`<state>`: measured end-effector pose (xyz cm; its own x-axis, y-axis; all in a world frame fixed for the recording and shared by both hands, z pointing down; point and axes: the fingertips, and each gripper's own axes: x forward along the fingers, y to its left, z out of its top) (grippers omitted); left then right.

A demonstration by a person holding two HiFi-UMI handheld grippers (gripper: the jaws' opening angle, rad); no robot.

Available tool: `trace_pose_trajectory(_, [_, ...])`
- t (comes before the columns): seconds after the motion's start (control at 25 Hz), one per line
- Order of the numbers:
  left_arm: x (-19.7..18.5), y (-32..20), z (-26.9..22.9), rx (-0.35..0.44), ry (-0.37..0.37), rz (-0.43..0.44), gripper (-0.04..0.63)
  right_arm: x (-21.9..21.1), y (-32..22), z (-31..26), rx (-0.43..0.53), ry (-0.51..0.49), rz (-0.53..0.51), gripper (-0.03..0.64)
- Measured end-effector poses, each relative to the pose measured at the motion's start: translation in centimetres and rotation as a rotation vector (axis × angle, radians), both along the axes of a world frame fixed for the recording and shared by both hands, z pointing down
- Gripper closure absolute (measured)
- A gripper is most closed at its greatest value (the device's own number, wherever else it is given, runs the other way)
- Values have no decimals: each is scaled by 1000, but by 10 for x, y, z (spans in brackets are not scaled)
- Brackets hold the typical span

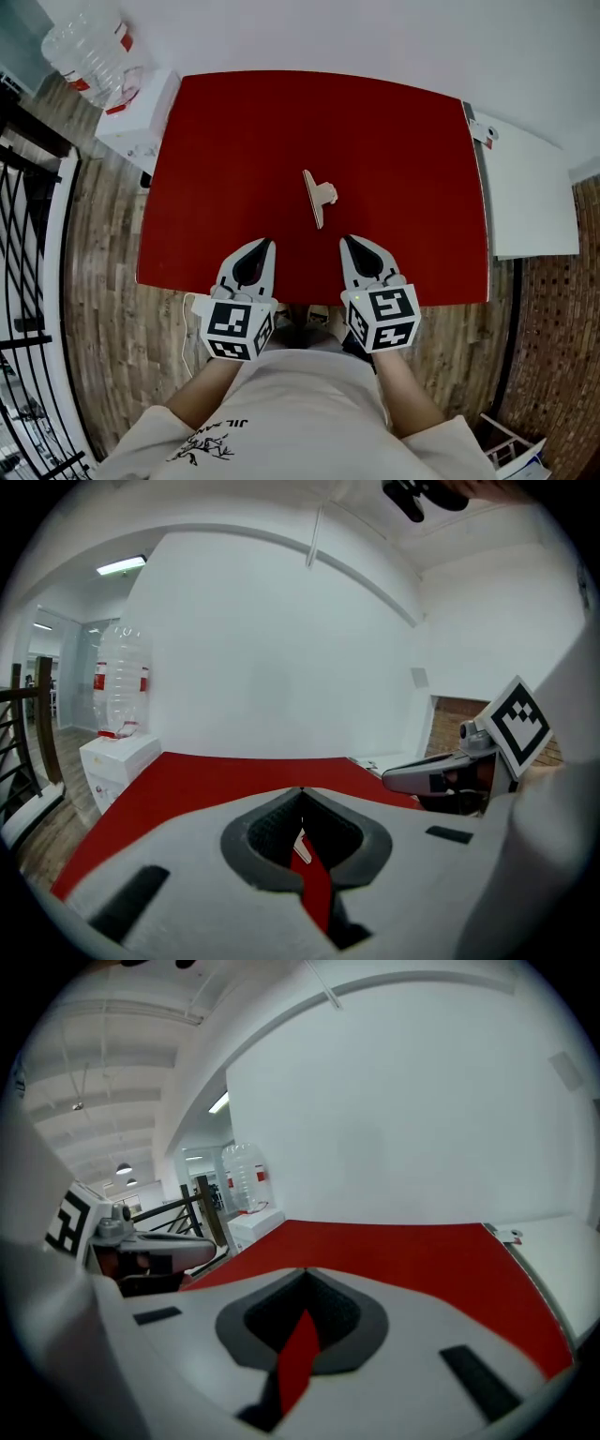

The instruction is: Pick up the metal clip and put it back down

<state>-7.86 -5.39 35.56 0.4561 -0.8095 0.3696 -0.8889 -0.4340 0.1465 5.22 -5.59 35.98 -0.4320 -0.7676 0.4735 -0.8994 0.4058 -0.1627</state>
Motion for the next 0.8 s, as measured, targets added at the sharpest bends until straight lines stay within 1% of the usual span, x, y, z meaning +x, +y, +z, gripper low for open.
trace_pose_trajectory(0.36, [9, 21, -25, 26, 9, 21, 590, -1, 32, -34, 62, 2, 43, 611])
trace_pose_trajectory(0.52, [17, 22, -29, 36, 21, 31, 591, 0, 37, -39, 68, -1, 62, 611])
trace_pose_trajectory(0.8, [22, 14, -34, 55, 16, 39, 591, -7, 31, -41, 66, -10, 50, 611])
